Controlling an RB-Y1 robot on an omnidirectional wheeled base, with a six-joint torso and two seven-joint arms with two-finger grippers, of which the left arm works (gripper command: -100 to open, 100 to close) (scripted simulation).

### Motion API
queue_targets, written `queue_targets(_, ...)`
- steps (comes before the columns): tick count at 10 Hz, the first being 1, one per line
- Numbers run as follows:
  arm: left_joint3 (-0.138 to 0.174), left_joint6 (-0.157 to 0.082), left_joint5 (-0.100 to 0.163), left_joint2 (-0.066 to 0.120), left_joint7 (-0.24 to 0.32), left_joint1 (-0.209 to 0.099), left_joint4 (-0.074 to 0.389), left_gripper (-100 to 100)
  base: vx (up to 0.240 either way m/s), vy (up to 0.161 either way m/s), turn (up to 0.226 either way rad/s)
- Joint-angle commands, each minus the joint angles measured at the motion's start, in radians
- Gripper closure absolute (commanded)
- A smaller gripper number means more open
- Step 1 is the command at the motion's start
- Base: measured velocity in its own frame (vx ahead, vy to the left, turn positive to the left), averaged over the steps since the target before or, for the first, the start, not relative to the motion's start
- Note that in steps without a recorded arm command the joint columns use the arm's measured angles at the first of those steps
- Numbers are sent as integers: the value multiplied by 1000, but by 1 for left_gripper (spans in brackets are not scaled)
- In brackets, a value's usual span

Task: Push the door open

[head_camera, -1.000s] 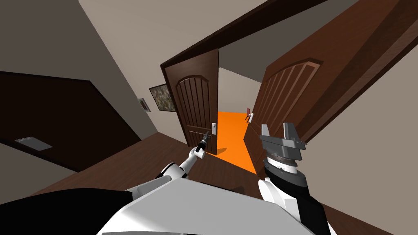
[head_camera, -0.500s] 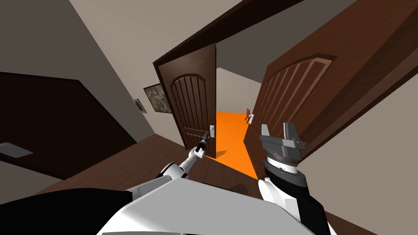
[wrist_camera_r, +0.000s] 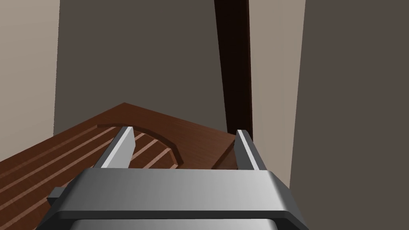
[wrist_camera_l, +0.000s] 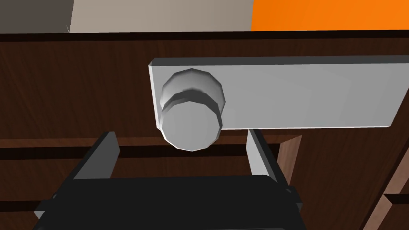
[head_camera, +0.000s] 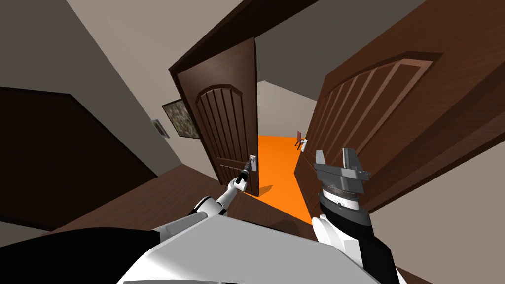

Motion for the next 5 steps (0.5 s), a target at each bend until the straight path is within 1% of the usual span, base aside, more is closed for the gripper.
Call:
queue_targets(1, 3, -1, 1, 0, -1, 1, 1, -100, 193, -40, -24)
queue_targets(2, 5, -2, 1, -1, -2, 1, 2, -100, 169, -40, -21)
queue_targets(3, 4, -2, 1, -1, -2, 1, 1, -100, 74, -17, 0)
queue_targets(4, 4, -2, 1, -1, -2, 1, 1, 100, -8, 2, 4)
queue_targets(5, 4, -2, 1, -1, -2, 1, 1, 100, -23, 8, -7)
